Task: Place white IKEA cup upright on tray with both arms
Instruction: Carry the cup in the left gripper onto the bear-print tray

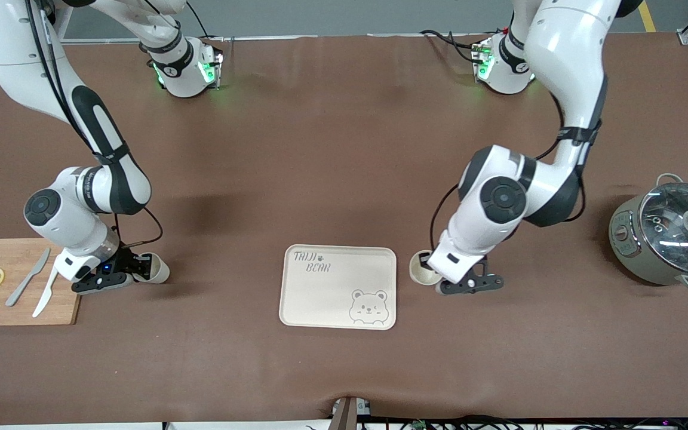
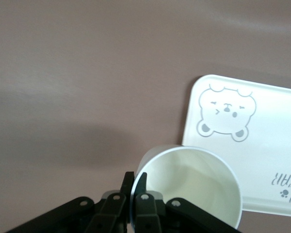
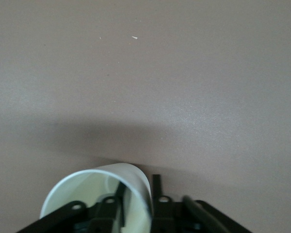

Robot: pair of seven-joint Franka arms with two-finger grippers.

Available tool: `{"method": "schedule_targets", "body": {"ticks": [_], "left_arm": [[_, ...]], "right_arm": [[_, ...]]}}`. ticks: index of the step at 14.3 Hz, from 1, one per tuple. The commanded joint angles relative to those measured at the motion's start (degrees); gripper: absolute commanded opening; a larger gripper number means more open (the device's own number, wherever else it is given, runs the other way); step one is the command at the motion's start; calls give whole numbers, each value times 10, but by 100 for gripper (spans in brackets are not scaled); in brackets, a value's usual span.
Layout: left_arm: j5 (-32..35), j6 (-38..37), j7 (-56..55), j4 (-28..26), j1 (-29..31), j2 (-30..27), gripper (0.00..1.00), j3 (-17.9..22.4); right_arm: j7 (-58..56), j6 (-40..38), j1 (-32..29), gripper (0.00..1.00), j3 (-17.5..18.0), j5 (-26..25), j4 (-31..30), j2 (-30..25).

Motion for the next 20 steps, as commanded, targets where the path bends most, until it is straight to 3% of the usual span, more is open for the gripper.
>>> {"method": "schedule_targets", "body": {"ticks": [1, 10, 15, 20], "left_arm": [[12, -12, -32, 50, -18, 37, 0, 8], [12, 87, -75, 58, -70, 99, 0, 15], [12, 107, -90, 57, -91, 115, 0, 32], [12, 122, -92, 56, -94, 120, 0, 32]], "right_arm": [[-6, 12, -3, 0, 3, 1, -4, -1], [-3, -6, -2, 0, 4, 1, 1, -11], [0, -99, -3, 0, 5, 3, 45, -25], [36, -176, 8, 0, 13, 42, 93, -35]]}}
